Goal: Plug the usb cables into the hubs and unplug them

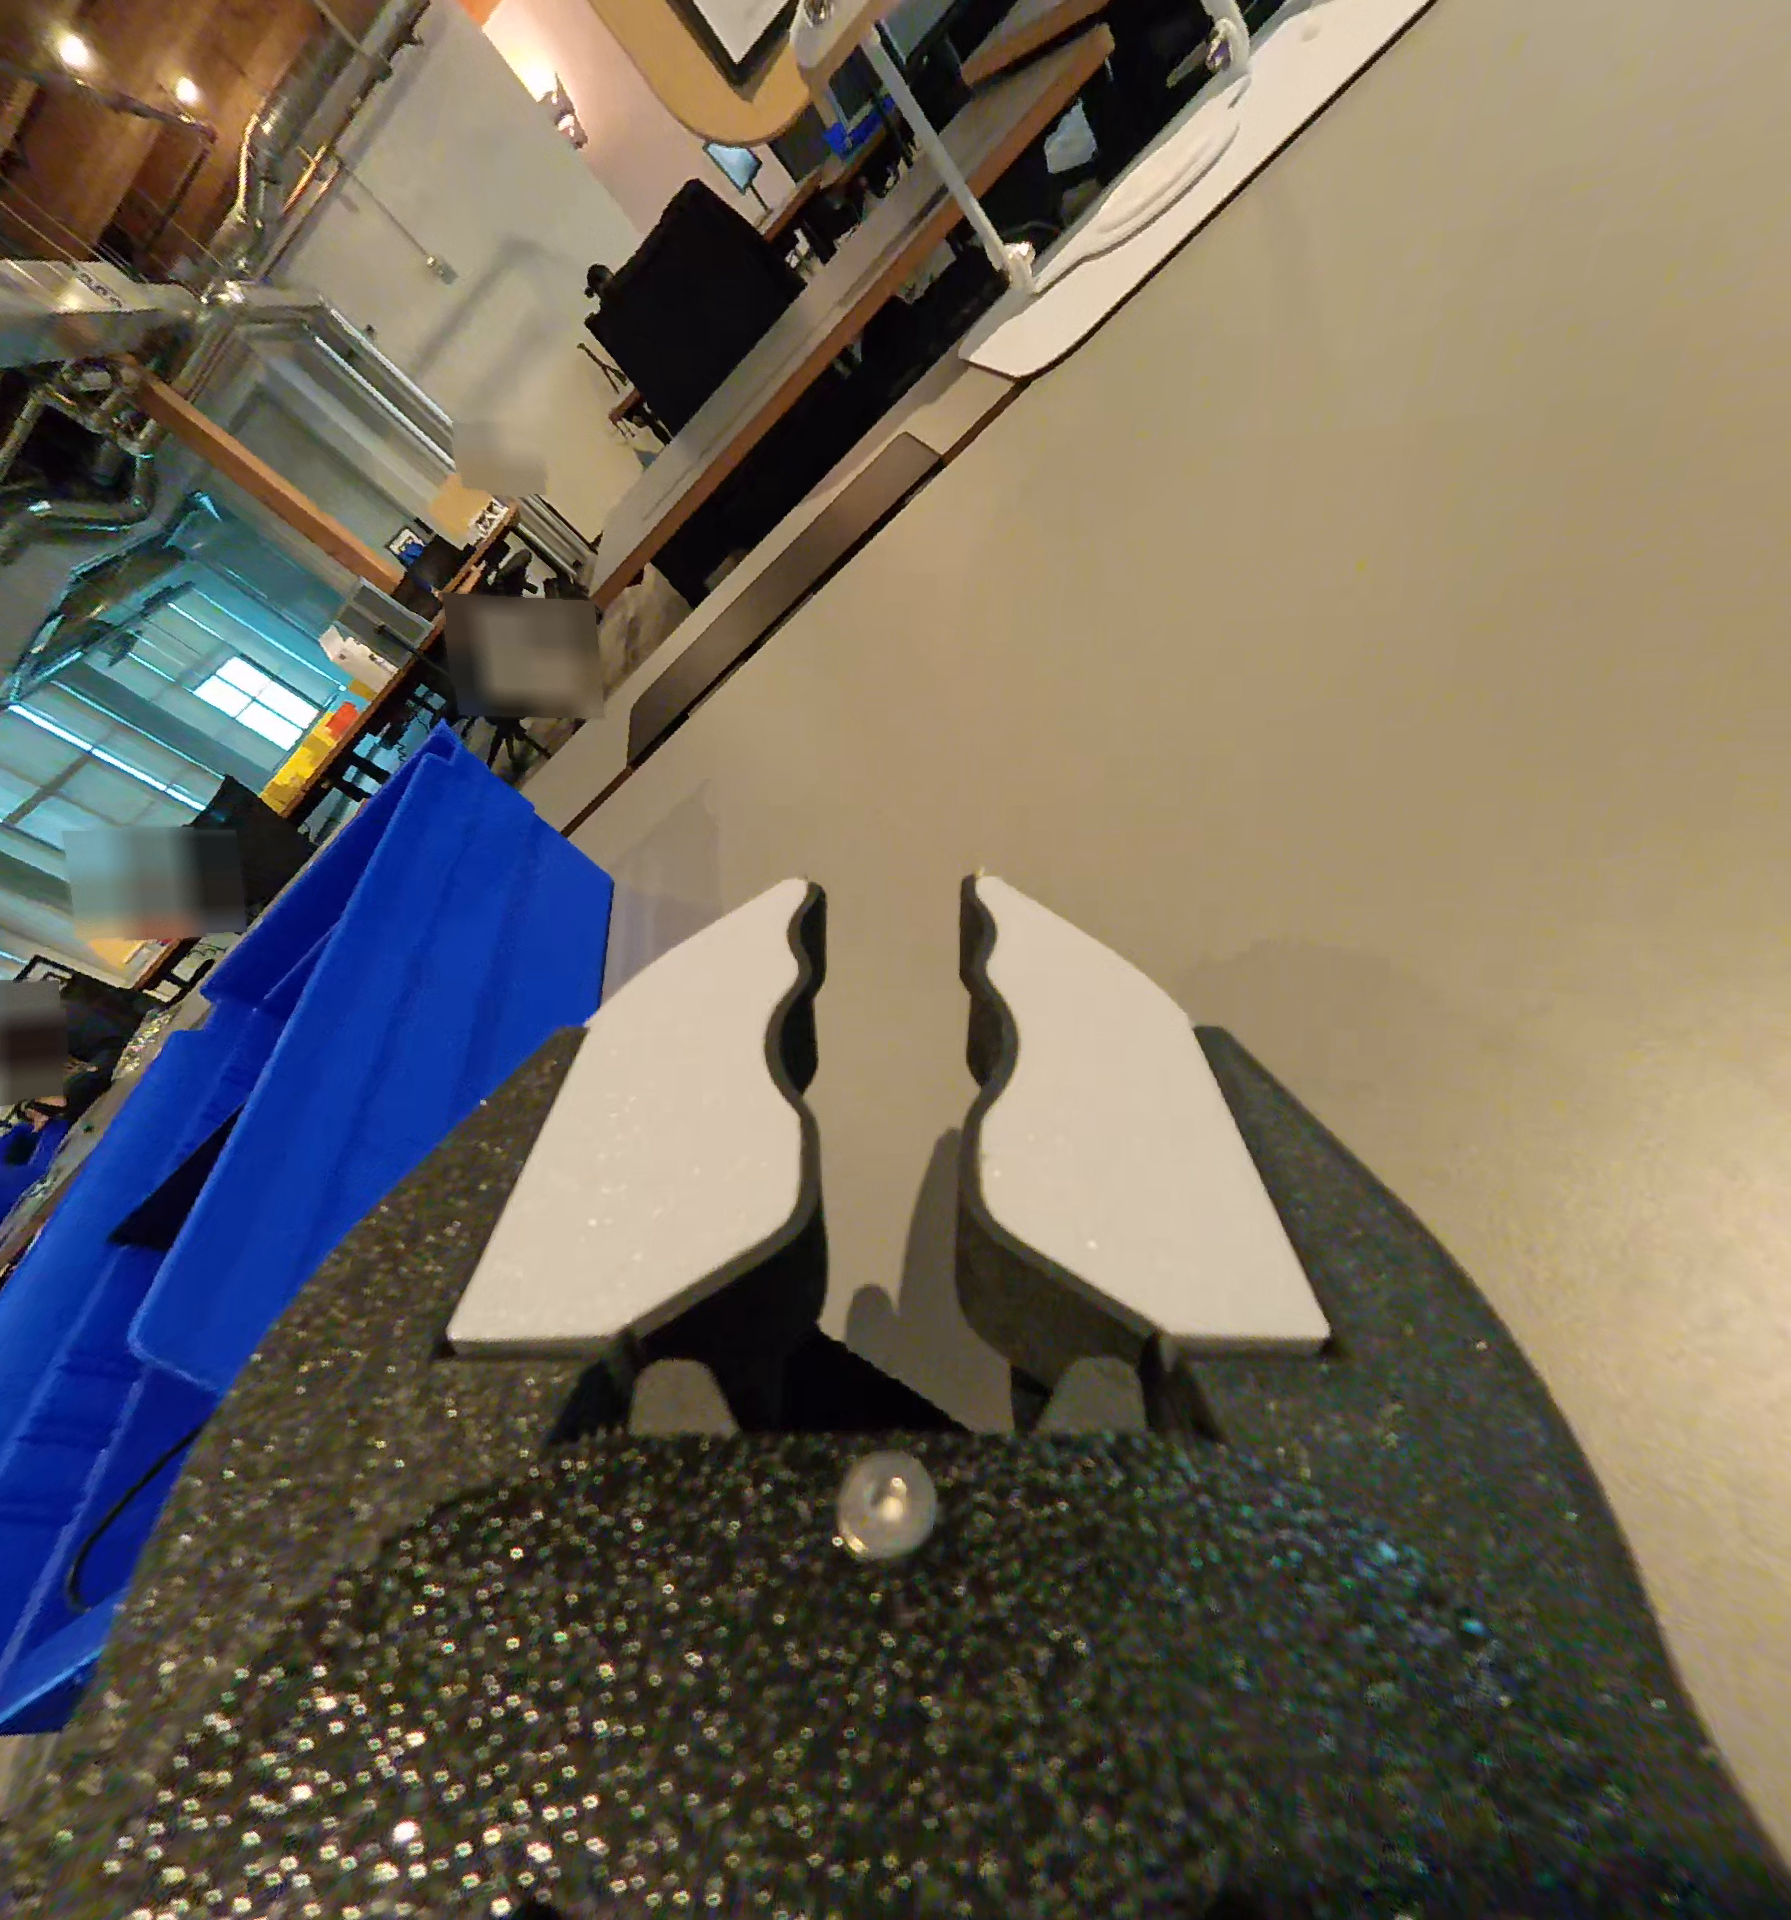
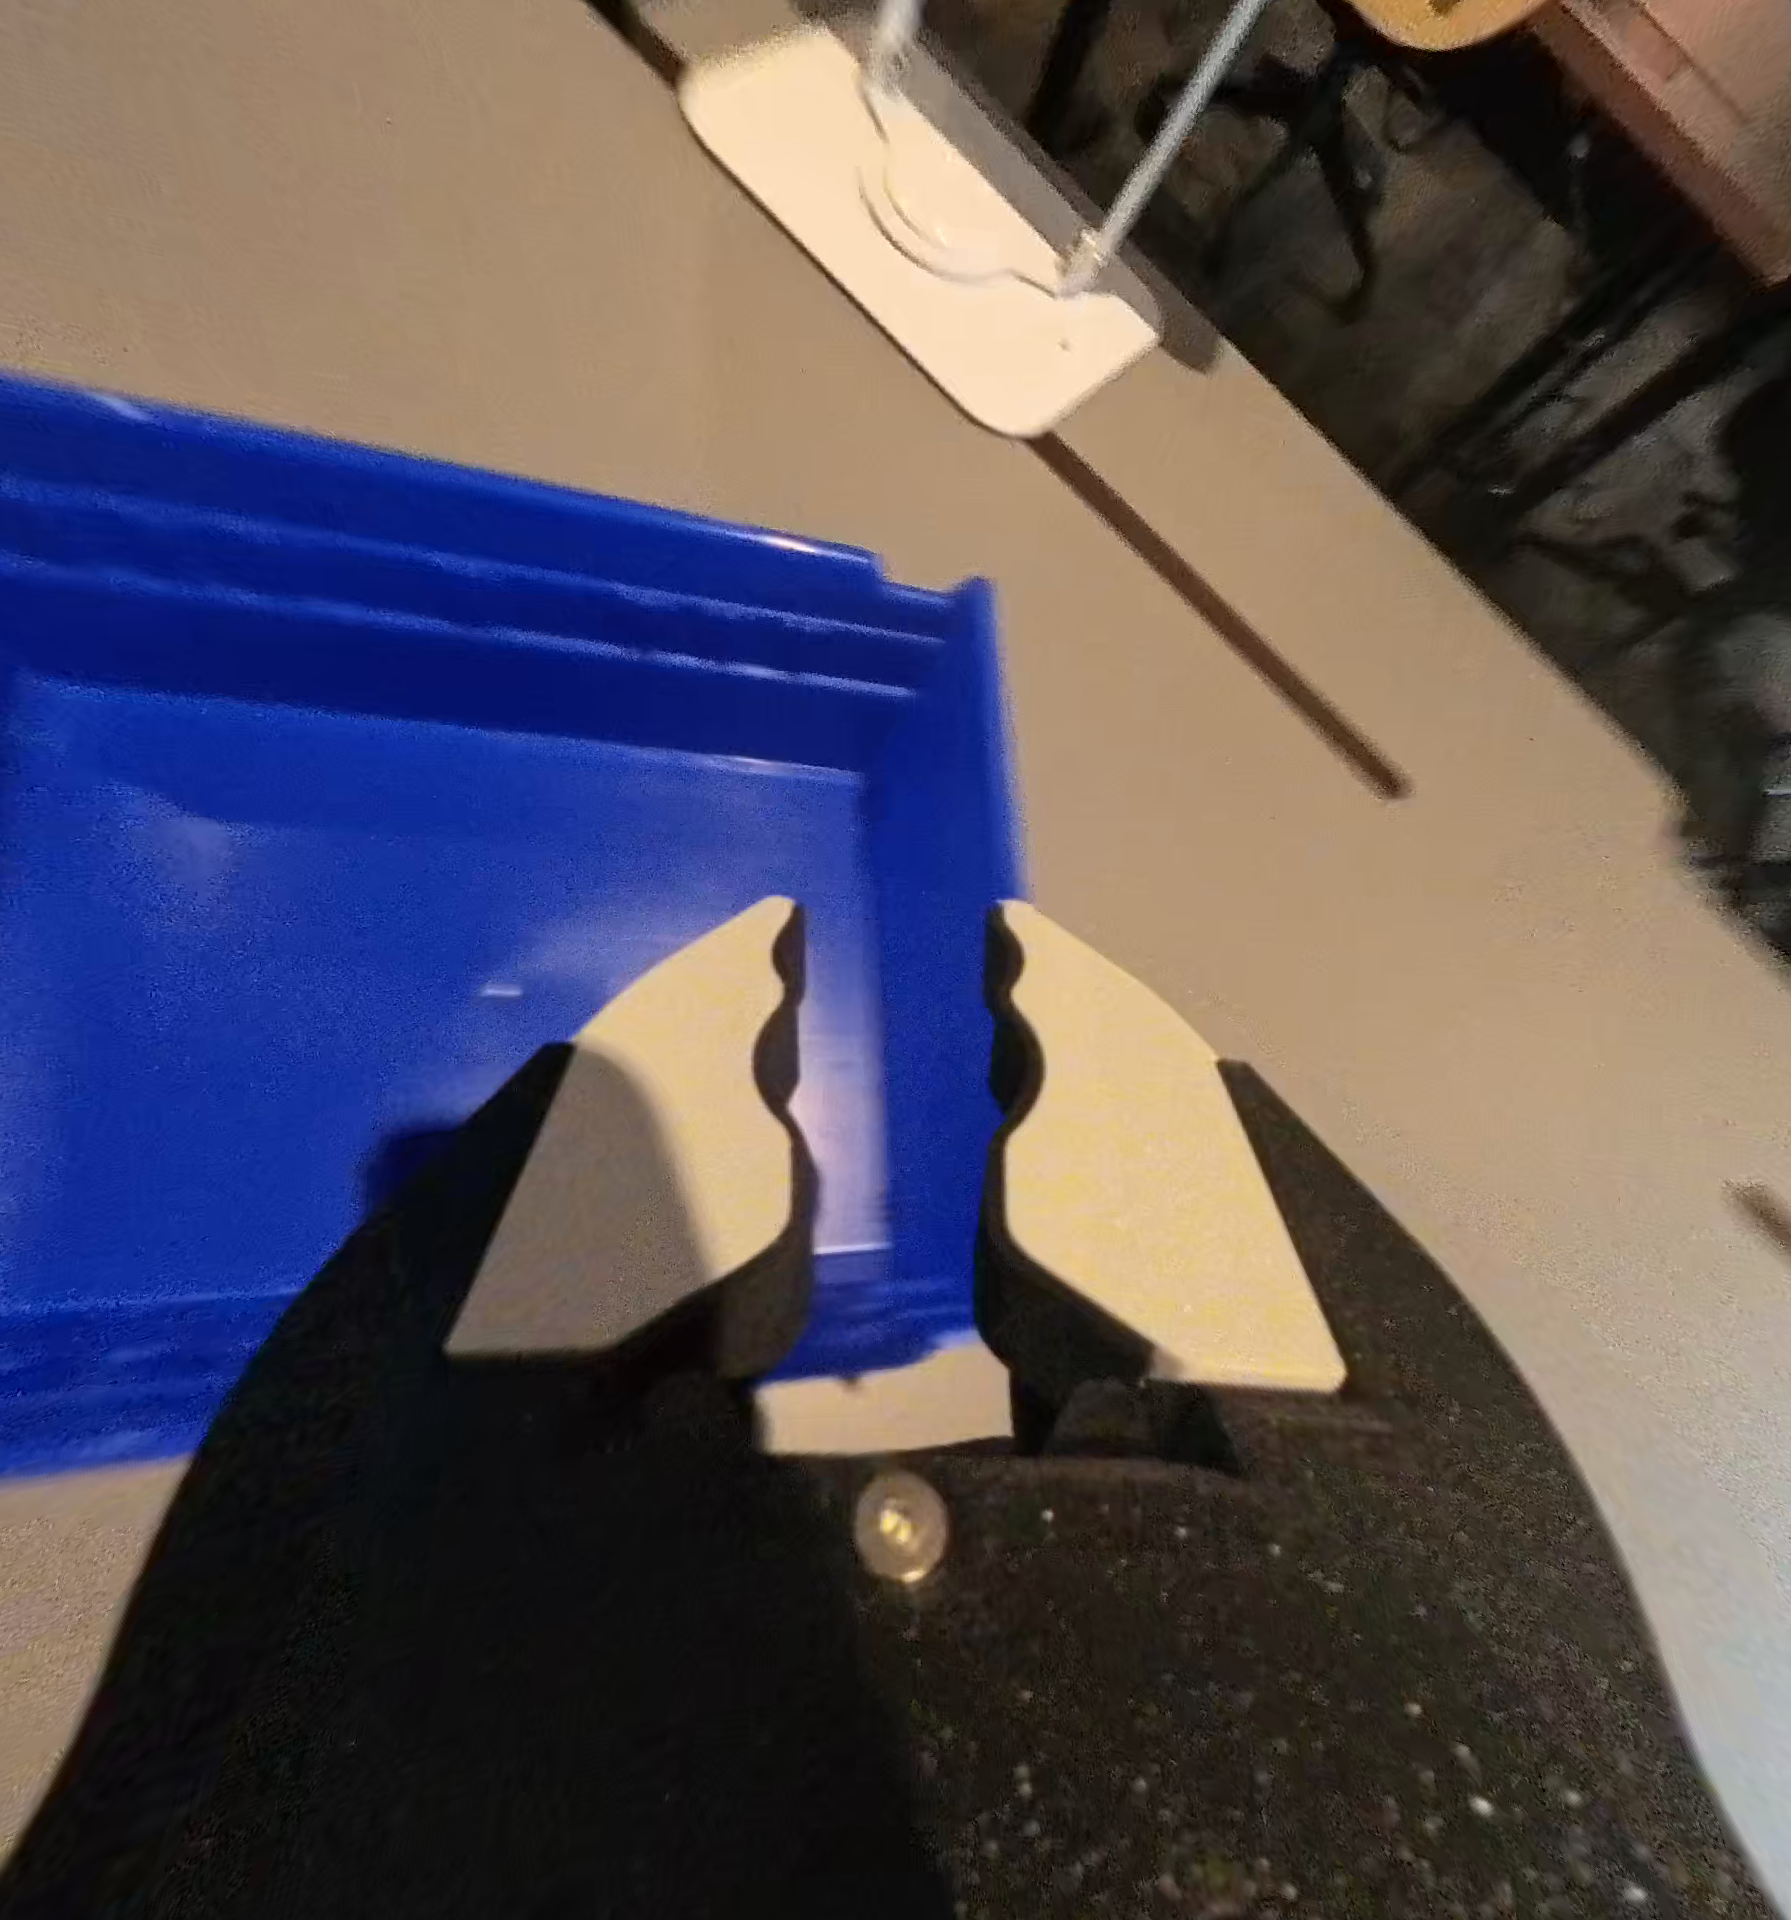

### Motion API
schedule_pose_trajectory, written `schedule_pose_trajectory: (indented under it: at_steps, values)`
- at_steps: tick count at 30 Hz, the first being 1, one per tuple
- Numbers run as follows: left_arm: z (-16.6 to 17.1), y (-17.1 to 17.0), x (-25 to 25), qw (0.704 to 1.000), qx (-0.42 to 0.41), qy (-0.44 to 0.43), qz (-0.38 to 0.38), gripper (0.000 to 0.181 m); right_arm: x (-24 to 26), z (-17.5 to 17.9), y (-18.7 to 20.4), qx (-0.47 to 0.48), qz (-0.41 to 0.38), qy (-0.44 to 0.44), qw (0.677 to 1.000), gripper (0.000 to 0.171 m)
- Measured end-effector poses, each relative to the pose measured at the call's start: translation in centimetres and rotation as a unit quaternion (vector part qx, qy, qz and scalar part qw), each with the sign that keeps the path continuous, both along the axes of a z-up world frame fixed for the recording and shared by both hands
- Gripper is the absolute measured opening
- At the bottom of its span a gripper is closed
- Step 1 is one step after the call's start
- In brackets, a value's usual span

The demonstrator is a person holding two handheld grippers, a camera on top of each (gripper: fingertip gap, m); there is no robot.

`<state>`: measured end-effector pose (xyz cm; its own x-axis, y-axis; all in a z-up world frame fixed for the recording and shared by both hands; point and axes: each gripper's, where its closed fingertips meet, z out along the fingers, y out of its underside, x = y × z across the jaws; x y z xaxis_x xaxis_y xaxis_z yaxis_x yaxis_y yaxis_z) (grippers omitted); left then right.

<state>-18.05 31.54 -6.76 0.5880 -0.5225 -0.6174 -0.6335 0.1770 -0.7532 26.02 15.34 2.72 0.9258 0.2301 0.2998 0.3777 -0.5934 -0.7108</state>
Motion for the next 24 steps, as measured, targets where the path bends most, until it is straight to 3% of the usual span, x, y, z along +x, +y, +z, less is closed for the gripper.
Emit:
schedule_pose_trajectory:
  at_steps: [2, 4, 8, 13, 19, 24]
  values:
    - [-0.1, 0.0, 0.1, 1.000, -0.001, 0.006, 0.000, 0.024, -3.6, 0.7, -3.3, 0.035, 0.010, 0.083, 0.996, 0.037]
    - [-0.3, 0.0, 0.1, 1.000, -0.001, 0.014, 0.000, 0.024, -6.5, 1.1, -6.7, 0.077, 0.005, 0.112, 0.991, 0.041]
    - [-0.7, 0.1, 0.3, 1.000, -0.004, 0.028, 0.002, 0.024, -11.6, 1.0, -12.0, 0.157, -0.017, 0.105, 0.982, 0.053]
    - [-1.0, 0.2, 0.3, 0.999, -0.008, 0.035, 0.004, 0.024, -17.1, -1.2, -14.2, 0.169, -0.019, 0.089, 0.981, 0.072]
    - [-0.8, 0.0, 0.1, 1.000, -0.004, 0.030, 0.006, 0.023, -15.4, -4.9, -13.4, 0.148, -0.083, 0.003, 0.985, 0.087]
    - [-1.1, -0.2, -0.2, 0.999, 0.002, 0.049, 0.019, 0.023, -10.2, -5.3, -13.9, 0.144, -0.156, -0.028, 0.977, 0.070]
